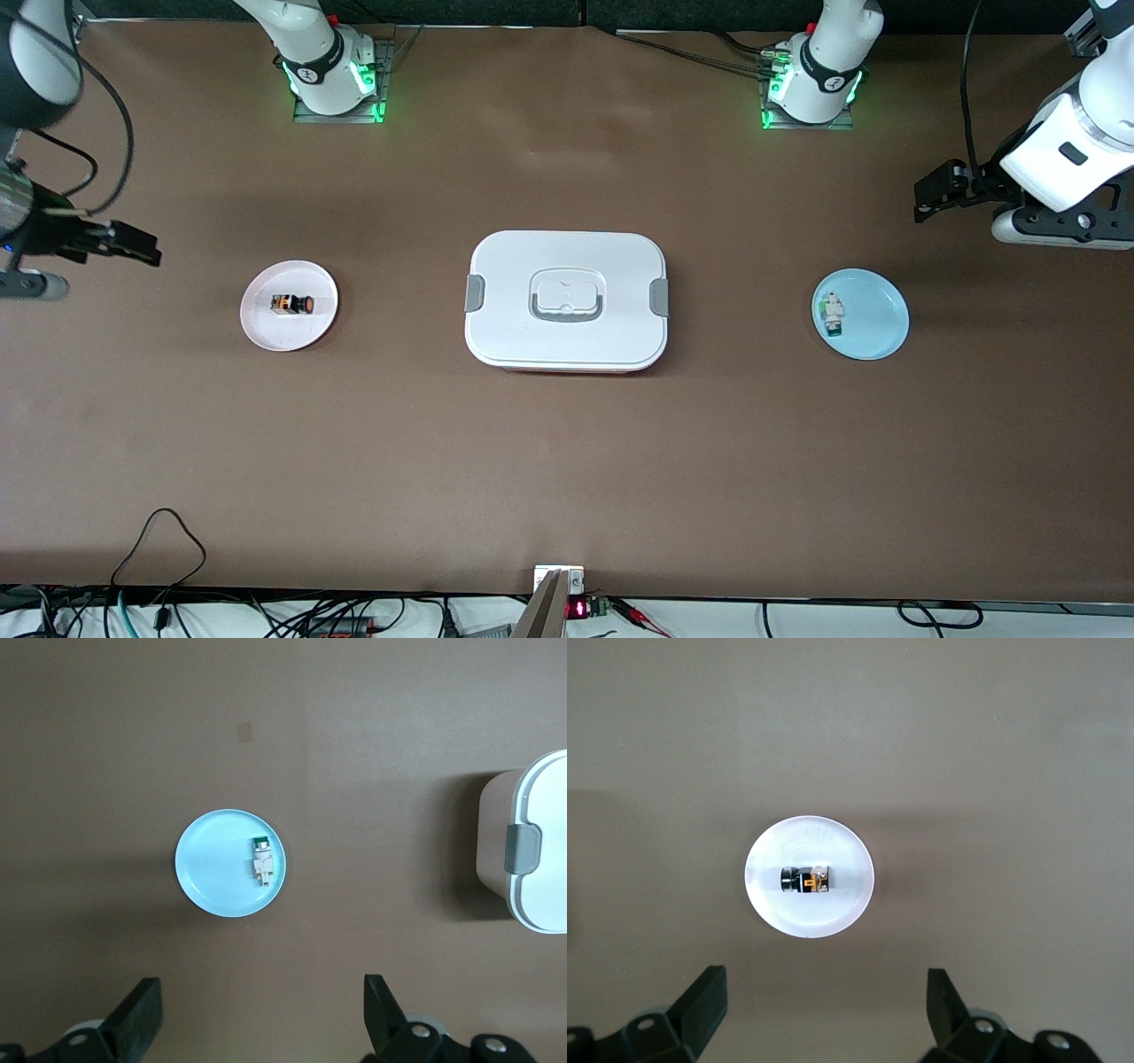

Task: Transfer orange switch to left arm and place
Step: 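Lower the right gripper over the orange switch on the pink plate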

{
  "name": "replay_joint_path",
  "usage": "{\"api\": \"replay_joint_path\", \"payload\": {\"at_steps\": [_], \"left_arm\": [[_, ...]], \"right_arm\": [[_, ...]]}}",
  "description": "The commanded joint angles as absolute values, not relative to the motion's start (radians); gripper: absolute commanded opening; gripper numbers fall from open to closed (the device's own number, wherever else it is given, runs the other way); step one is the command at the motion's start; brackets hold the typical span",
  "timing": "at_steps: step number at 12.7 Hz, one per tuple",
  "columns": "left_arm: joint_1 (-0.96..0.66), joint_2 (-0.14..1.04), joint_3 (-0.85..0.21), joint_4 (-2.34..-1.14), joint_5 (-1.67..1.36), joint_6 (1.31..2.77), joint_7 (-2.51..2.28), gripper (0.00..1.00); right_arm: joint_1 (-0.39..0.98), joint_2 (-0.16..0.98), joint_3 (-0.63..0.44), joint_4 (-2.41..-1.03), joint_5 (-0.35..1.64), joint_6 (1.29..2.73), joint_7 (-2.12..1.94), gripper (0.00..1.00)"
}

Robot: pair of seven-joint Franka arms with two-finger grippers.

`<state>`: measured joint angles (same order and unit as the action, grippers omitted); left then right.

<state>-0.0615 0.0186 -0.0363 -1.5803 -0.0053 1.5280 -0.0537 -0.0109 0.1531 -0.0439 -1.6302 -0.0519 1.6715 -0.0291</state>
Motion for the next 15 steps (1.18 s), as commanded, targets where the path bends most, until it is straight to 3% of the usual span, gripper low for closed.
{"api": "replay_joint_path", "payload": {"at_steps": [1, 10, 15], "left_arm": [[-0.063, 0.015, -0.029, -1.572, -0.006, 1.517, -0.041, 1.00], [-0.018, 0.025, -0.031, -1.574, -0.011, 1.519, -0.038, 1.00], [-0.020, 0.025, -0.031, -1.574, -0.009, 1.519, -0.038, 1.00]], "right_arm": [[-0.011, 0.218, -0.040, -1.626, -0.054, 1.698, -0.028, 1.00], [-0.015, 0.244, 0.004, -1.933, -0.045, 1.989, 0.029, 1.00], [-0.015, 0.268, 0.009, -2.091, -0.049, 2.248, 0.017, 1.00]]}}
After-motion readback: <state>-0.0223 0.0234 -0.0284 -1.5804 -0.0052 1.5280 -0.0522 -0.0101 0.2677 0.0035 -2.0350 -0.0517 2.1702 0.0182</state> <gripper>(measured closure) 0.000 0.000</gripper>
